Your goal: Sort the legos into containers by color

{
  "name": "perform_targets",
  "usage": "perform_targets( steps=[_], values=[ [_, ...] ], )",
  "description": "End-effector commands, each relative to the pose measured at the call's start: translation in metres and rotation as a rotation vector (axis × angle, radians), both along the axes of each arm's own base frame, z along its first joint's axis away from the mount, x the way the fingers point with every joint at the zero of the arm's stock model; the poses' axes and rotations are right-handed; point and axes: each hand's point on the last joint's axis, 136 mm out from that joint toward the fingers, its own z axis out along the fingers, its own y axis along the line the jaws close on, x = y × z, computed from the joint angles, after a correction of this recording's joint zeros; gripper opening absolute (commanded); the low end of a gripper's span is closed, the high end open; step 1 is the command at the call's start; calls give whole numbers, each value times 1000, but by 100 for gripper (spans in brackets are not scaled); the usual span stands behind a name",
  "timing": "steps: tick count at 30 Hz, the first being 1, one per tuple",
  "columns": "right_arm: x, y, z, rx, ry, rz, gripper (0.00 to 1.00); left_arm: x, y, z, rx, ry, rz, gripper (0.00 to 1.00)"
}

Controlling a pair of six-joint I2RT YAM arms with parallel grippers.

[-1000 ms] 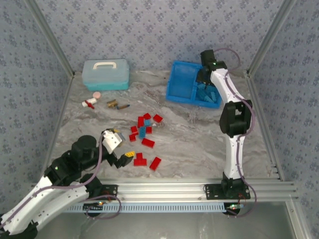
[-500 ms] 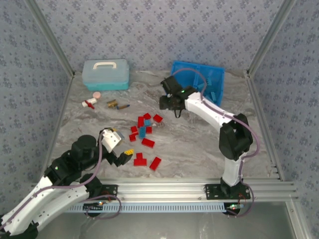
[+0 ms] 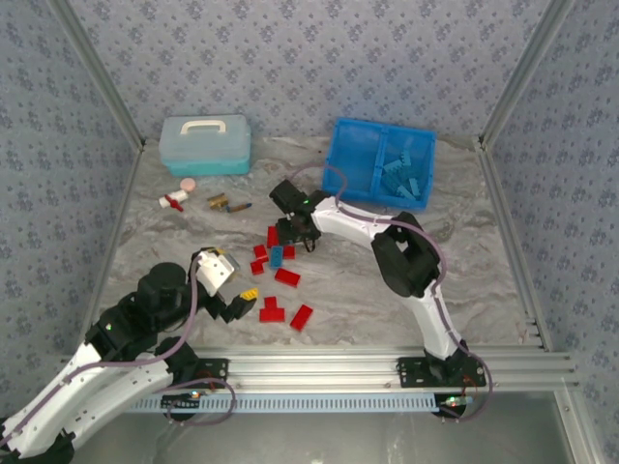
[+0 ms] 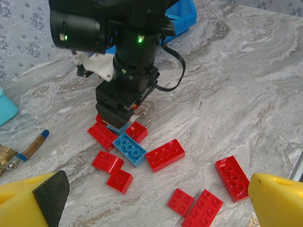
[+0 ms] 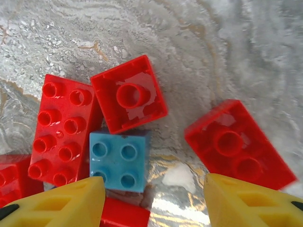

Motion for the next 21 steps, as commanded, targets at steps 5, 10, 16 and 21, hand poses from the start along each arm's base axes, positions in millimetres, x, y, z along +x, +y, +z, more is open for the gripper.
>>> perform_targets(
  steps=[5, 10, 16, 21],
  values=[
    [3, 11, -17, -11, 33, 17, 57, 0, -3, -4, 18, 4, -21, 99],
    [-2, 19, -19, 10, 48, 36, 62, 2, -3, -7, 30, 16, -18, 99],
    [1, 32, -15, 59, 49, 47, 58, 1, -5, -9, 35, 24, -25, 99],
    [4, 23, -34, 17, 85, -3, 40, 1, -5, -8, 33, 24, -26, 99]
  ],
)
